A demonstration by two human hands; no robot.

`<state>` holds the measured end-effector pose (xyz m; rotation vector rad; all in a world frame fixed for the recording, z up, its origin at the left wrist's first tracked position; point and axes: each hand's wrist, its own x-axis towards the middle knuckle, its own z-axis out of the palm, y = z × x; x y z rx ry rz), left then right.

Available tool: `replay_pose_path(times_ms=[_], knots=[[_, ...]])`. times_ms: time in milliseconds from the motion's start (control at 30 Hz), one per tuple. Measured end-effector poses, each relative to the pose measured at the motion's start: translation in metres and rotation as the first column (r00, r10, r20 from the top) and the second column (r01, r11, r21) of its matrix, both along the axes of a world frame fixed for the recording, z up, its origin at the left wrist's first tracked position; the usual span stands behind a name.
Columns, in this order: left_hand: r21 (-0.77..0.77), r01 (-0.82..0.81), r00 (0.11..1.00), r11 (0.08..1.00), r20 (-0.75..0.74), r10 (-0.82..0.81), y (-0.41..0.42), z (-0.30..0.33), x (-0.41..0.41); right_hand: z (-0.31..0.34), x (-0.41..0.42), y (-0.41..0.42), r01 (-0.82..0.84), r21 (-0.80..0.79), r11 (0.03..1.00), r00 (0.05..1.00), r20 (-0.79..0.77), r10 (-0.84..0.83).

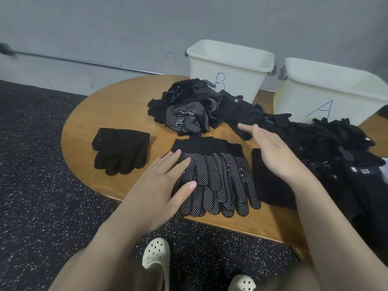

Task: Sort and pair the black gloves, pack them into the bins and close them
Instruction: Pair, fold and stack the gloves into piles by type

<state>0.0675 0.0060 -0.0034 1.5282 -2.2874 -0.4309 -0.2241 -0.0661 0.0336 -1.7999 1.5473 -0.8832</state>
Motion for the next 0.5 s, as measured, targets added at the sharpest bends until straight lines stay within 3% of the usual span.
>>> replay_pose_path(times_ms=[233, 500], knots=[[-0.015, 0.010, 0.999, 1.000, -0.034, -0.010, -0.026, 0.000, -0.018, 0.002, -0.002, -0.009, 0.024, -0.030, 0.999, 1.000, 0.014, -0.023], [-0.106, -0.179, 0.979, 0.978, -0.117, 0.167, -0.061, 0.008, -0.016, 0.009, 0.031, -0.038, -0.068, -0.084, 0.994, 0.996, -0.058, 0.063]])
